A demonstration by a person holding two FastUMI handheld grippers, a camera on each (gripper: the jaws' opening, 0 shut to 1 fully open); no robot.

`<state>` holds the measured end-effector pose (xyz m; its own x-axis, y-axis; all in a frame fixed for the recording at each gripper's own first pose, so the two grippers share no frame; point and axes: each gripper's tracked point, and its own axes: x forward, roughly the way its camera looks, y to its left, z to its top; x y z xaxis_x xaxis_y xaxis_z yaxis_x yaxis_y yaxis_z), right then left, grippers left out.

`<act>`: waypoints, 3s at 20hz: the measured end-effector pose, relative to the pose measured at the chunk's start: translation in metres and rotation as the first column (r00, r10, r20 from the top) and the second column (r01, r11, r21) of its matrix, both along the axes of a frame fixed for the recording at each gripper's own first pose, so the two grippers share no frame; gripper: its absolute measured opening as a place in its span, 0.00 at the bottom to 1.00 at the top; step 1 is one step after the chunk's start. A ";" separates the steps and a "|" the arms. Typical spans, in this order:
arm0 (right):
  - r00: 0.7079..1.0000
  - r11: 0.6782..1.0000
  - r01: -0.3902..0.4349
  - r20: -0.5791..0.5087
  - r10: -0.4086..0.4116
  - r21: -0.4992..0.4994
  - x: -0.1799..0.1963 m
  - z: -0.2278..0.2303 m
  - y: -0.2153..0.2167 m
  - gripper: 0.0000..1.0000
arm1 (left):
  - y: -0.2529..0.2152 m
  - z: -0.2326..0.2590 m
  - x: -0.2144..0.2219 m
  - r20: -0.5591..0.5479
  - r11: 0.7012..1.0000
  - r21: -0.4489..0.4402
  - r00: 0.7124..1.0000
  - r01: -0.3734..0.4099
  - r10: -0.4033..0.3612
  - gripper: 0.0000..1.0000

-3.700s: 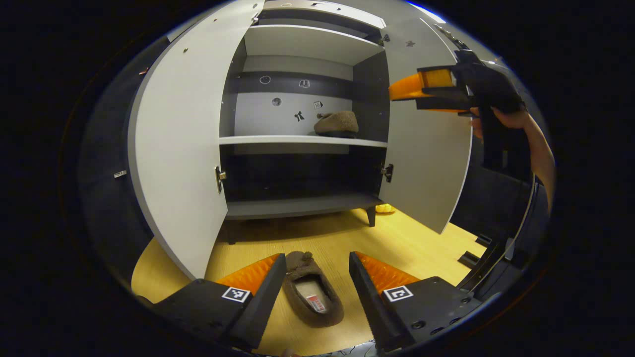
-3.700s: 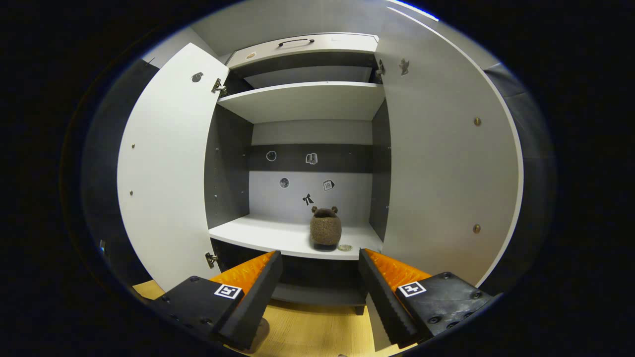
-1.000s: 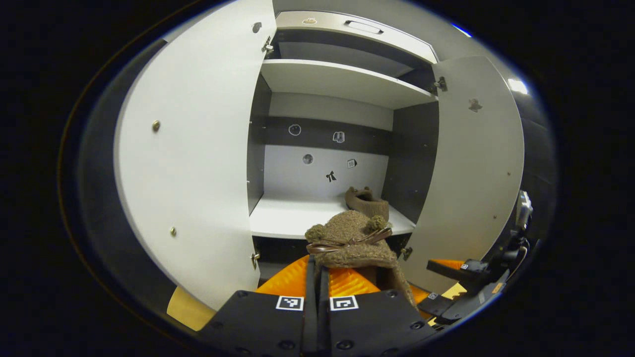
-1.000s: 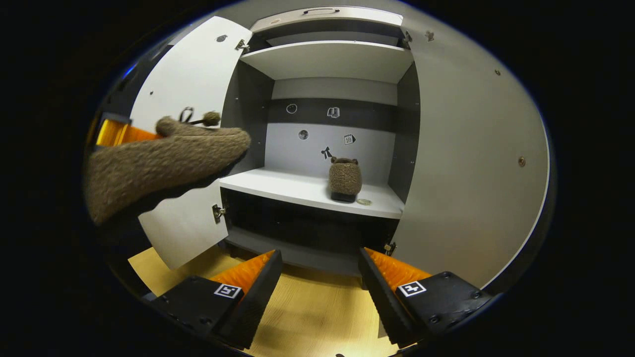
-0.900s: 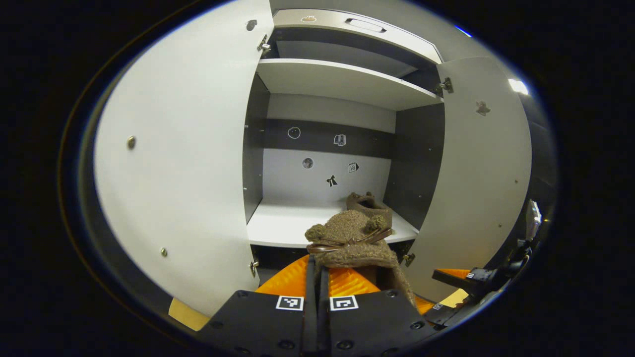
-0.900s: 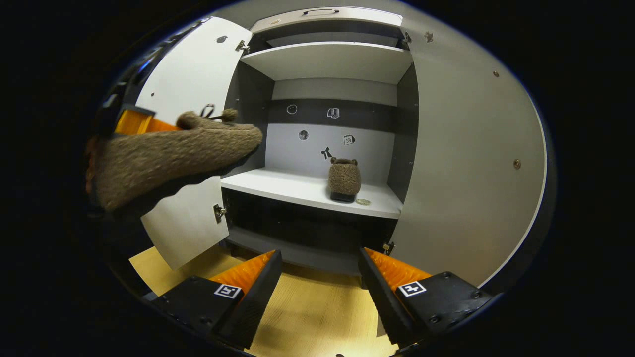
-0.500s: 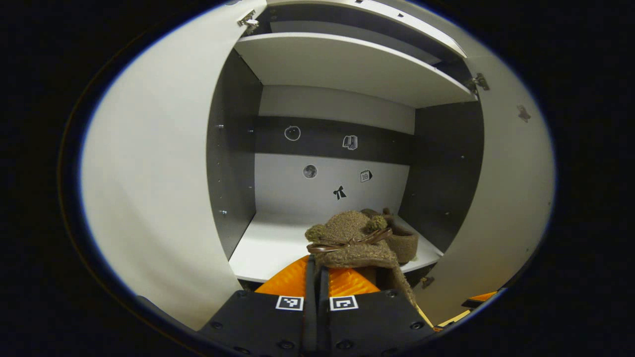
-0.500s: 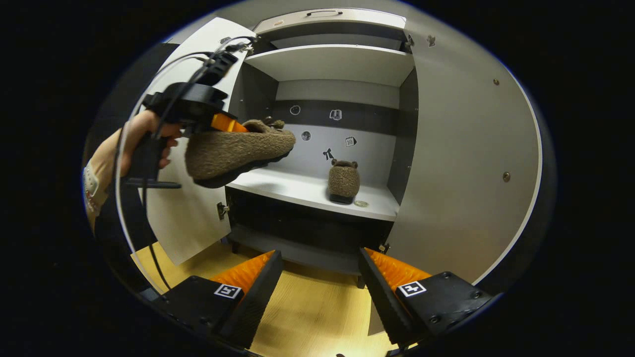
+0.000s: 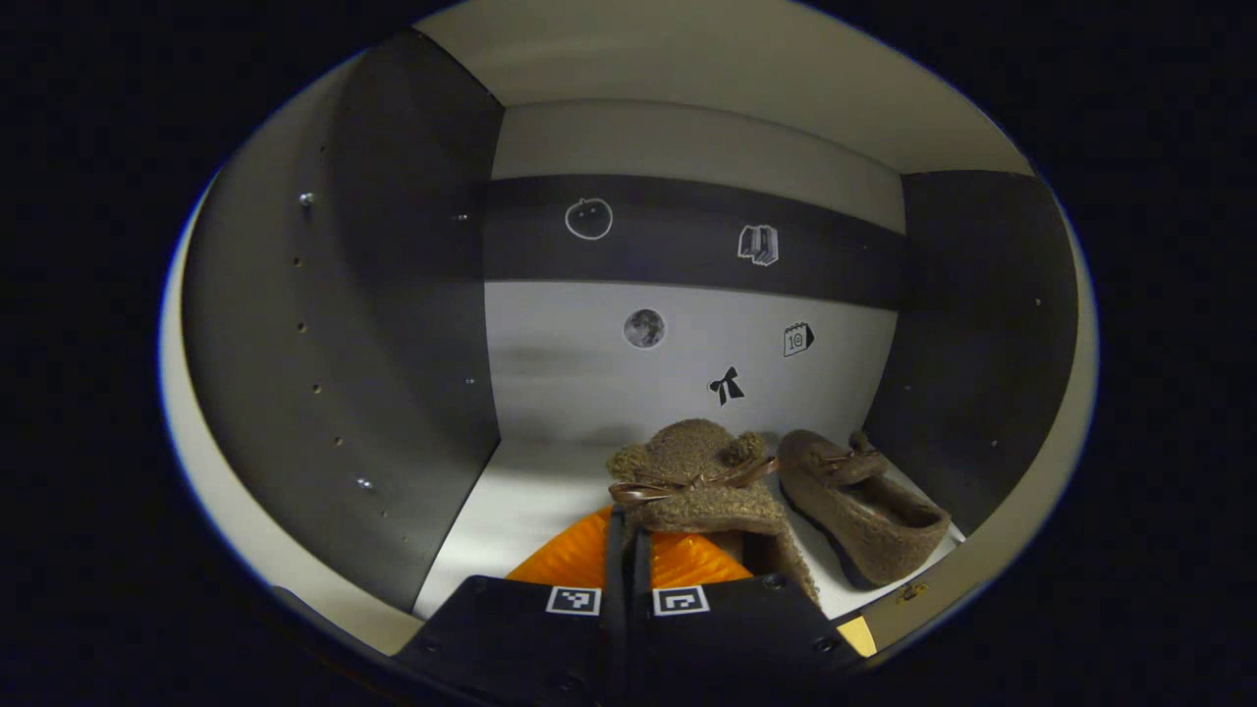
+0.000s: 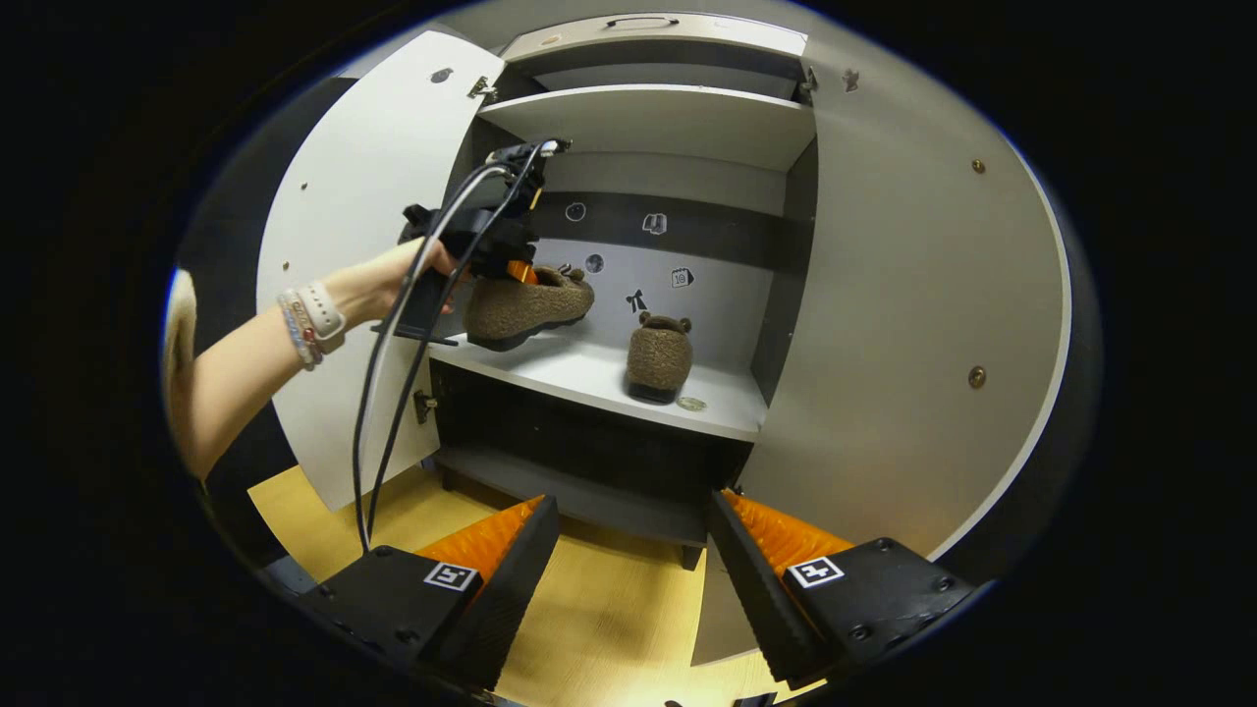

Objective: Grab one shoe with the right hand and put it into the shoe cabinet, grab the other shoe with the left hand and put it into the shoe cabinet; then close the right door with the right hand and the left door with the left hand.

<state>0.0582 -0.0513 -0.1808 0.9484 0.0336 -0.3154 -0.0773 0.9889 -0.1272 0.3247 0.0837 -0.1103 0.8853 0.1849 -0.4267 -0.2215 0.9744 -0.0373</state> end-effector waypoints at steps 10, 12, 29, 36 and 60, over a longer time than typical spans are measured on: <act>1.000 1.000 0.001 -0.012 -0.001 -0.007 0.014 0.002 -0.003 0.98 | 0.002 -0.035 0.056 -0.079 1.000 0.000 0.997 0.018 -0.018 0.19; 1.000 1.000 -0.001 -0.012 0.000 -0.005 0.017 0.004 -0.002 0.98 | 0.002 -0.033 0.052 -0.075 1.000 0.002 0.997 0.018 -0.018 0.23; 0.991 0.997 -0.080 0.111 0.077 0.020 -0.015 0.053 0.034 0.99 | -0.046 0.063 -0.098 0.144 0.984 0.120 0.978 0.132 -0.149 0.98; 0.970 0.988 -0.071 0.240 0.036 0.135 -0.067 0.129 0.009 0.98 | -0.102 0.124 -0.242 0.251 0.967 0.113 0.935 0.228 -0.250 0.99; 0.963 0.972 -0.092 0.268 0.031 0.218 -0.047 0.143 -0.159 0.98 | -0.097 0.166 -0.491 0.325 0.999 0.038 0.946 -0.029 0.016 0.95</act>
